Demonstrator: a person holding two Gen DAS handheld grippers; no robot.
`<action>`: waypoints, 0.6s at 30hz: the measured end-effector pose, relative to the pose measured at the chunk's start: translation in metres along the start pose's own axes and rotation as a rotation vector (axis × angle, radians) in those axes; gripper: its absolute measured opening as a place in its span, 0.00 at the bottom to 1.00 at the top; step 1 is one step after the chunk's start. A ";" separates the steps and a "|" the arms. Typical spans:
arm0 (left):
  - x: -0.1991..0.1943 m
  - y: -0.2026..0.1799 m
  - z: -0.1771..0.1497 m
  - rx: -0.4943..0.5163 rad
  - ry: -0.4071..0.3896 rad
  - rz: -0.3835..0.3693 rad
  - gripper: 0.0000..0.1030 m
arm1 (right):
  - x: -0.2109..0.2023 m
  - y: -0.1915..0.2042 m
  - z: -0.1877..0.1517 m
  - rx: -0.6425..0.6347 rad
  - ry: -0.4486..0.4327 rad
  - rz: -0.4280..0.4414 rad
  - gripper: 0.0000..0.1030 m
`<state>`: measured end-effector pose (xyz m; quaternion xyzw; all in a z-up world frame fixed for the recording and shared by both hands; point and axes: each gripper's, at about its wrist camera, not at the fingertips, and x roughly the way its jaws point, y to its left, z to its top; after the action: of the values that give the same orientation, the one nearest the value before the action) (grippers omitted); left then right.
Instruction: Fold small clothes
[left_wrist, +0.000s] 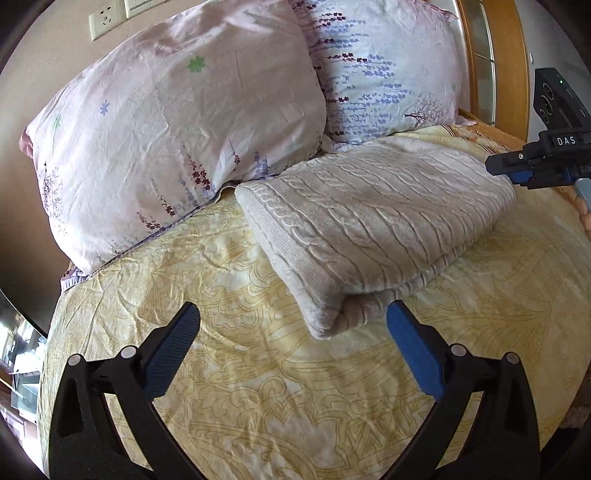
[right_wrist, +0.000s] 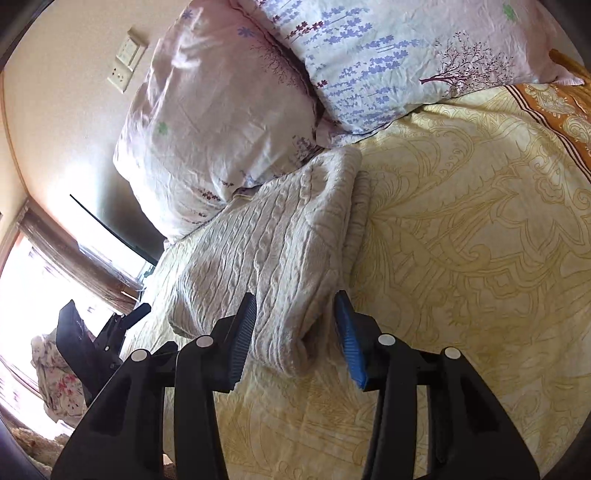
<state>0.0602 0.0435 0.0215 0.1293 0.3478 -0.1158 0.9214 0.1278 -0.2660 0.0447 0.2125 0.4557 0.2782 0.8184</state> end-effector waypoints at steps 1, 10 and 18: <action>0.005 -0.002 -0.001 0.002 0.014 0.014 0.95 | 0.004 0.001 -0.001 -0.008 0.011 -0.025 0.38; 0.037 0.024 -0.014 -0.188 0.129 -0.052 0.69 | 0.008 0.001 -0.001 -0.022 -0.008 -0.102 0.12; 0.038 0.054 -0.029 -0.408 0.161 -0.137 0.59 | 0.015 -0.004 -0.008 -0.003 0.019 -0.153 0.10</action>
<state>0.0866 0.0992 -0.0169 -0.0747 0.4444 -0.0945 0.8877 0.1279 -0.2586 0.0290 0.1730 0.4778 0.2175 0.8334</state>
